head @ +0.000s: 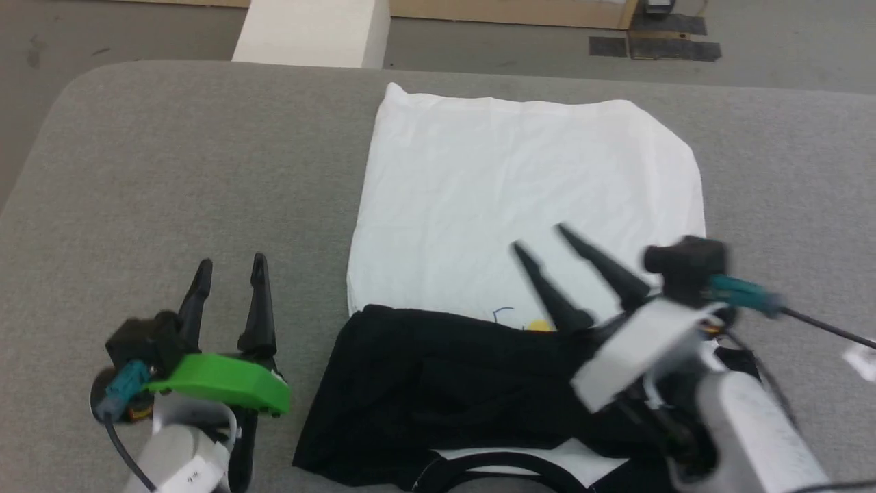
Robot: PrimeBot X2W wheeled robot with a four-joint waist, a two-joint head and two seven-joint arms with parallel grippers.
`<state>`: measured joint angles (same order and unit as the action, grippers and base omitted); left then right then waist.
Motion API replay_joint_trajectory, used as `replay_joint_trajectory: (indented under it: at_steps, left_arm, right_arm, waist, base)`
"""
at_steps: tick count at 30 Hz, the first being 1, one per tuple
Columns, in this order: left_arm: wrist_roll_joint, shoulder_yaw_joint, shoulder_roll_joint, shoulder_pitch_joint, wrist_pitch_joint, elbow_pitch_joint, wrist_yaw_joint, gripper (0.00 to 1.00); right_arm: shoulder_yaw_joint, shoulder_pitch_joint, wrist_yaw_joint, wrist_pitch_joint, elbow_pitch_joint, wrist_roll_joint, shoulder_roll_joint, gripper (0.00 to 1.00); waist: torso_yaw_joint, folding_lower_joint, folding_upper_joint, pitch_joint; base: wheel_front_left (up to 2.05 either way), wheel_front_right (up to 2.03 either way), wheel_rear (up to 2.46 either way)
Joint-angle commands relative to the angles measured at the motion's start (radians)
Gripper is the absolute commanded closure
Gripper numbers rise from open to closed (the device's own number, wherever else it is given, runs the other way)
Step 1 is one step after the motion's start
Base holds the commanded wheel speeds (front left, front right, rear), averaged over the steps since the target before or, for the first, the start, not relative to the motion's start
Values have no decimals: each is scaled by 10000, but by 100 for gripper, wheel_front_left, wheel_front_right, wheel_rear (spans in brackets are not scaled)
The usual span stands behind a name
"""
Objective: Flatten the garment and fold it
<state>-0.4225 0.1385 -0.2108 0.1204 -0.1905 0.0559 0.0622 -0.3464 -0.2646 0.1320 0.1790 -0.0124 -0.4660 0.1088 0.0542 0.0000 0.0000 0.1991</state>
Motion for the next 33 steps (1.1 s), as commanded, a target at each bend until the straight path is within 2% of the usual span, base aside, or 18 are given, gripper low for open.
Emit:
replay_joint_trajectory:
  at_steps: [1,8,13,17,21,26,33]
  left_arm:
    - [39,78,-220,450,136,-59,-178,0]
    - [265,831,-1388,2751,1695,110,-1428,0]
    - [-248,1559,-2282,5006,3436,822,-1869,0]
    - [-1022,1947,-3144,6605,4961,1212,-1920,0]
    - [-1584,2095,-3719,7983,6227,1588,-1925,0]
    - [-1724,2152,-3947,9133,7542,2148,-1801,0]
    - [-1525,2168,-4090,9841,8669,2524,-1055,0]
  right_arm:
    - [407,272,-13,-239,-294,218,28,0]
    - [2420,1007,-13,-1222,-1892,1432,-100,0]
    - [2992,1026,-13,-1541,-2161,1871,-286,0]
    - [2801,666,-13,-1716,-2118,1774,-386,0]
    - [2632,313,-13,-1979,-2006,1598,-455,0]
    - [2426,-11,-13,-2309,-1828,1352,-517,0]
    - [2158,-326,-13,-2661,-1547,867,-563,0]
  waist:
    - [-241,0,0,88]
    - [-1111,0,0,1093]
    - [-1856,0,0,2131]
    - [-2559,0,0,3007]
    - [-3041,0,0,3732]
    - [-3435,0,0,4427]
    - [-3774,0,0,5036]
  base:
    - [0,0,0]
    - [0,0,0]
    - [0,0,0]
    - [0,0,0]
    - [0,0,0]
    - [0,0,0]
    - [0,0,0]
